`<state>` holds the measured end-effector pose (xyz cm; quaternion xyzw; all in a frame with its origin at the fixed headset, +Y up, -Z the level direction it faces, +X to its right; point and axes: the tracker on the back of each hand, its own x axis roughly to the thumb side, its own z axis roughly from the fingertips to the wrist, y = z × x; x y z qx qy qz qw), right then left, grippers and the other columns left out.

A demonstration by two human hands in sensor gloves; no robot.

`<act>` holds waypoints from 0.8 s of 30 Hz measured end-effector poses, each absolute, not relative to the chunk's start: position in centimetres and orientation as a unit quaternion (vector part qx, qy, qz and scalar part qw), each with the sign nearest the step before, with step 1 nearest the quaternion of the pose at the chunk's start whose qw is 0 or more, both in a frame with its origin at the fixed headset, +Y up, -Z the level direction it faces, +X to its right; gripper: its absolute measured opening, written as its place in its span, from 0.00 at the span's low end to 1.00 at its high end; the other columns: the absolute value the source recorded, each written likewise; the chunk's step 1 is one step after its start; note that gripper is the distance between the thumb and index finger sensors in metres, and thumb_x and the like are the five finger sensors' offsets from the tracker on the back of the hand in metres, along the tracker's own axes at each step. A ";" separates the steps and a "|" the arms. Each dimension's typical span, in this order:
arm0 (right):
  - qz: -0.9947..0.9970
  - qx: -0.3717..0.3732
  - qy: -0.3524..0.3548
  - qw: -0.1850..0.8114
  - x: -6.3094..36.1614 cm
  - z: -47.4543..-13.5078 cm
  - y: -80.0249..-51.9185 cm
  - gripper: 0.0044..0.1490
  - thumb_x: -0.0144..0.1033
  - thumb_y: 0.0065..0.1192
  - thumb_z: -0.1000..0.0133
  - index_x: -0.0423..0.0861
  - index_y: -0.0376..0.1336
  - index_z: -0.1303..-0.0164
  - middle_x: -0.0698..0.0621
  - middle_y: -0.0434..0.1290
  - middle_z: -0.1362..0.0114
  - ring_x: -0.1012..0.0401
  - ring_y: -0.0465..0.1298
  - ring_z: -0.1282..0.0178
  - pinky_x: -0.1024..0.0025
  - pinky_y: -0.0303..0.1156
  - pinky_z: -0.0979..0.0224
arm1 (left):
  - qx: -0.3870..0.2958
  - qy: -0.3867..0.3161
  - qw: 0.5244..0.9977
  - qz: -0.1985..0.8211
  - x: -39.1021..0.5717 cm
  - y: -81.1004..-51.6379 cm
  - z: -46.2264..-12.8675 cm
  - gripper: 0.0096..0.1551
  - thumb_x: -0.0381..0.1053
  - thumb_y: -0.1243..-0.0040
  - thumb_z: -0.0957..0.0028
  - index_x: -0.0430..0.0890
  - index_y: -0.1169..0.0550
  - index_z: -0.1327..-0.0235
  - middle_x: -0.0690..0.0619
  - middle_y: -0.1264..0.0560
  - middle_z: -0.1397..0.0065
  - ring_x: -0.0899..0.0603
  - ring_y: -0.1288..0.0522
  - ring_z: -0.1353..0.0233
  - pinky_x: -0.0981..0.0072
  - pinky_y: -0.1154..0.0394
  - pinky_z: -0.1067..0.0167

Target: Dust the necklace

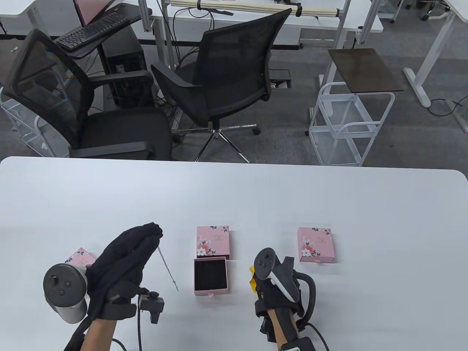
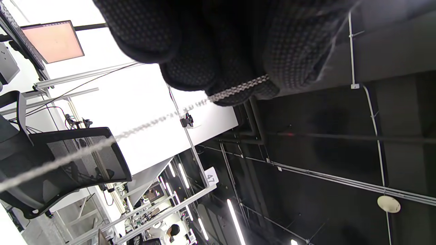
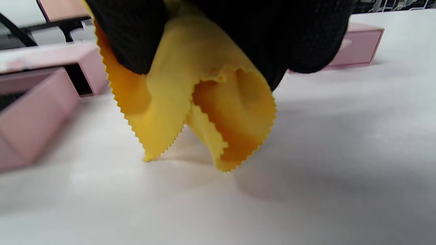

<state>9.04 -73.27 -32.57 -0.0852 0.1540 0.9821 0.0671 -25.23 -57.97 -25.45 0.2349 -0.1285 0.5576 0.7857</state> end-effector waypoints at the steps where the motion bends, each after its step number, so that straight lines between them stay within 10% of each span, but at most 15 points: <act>1: 0.980 -0.082 0.174 0.055 8.9 -32.7 -73.7 0.29 0.44 0.66 0.32 0.39 0.65 0.27 0.41 0.78 0.38 0.45 0.79 0.46 0.45 0.71 0.34 | 0.234 -0.130 0.788 0.554 -25.1 -58.0 -25.5 0.17 0.58 0.28 0.42 0.56 0.14 0.43 0.53 0.14 0.38 0.46 0.19 0.38 0.54 0.21 0.42; 24: 0.991 -0.060 0.122 0.016 8.5 -30.8 -70.5 0.46 0.43 0.70 0.34 0.37 0.52 0.13 0.31 0.62 0.19 0.35 0.69 0.29 0.40 0.65 0.27 | 0.221 -0.143 0.797 0.544 -23.8 -58.5 -25.5 0.17 0.58 0.28 0.42 0.56 0.13 0.43 0.53 0.14 0.38 0.46 0.19 0.38 0.54 0.21 0.42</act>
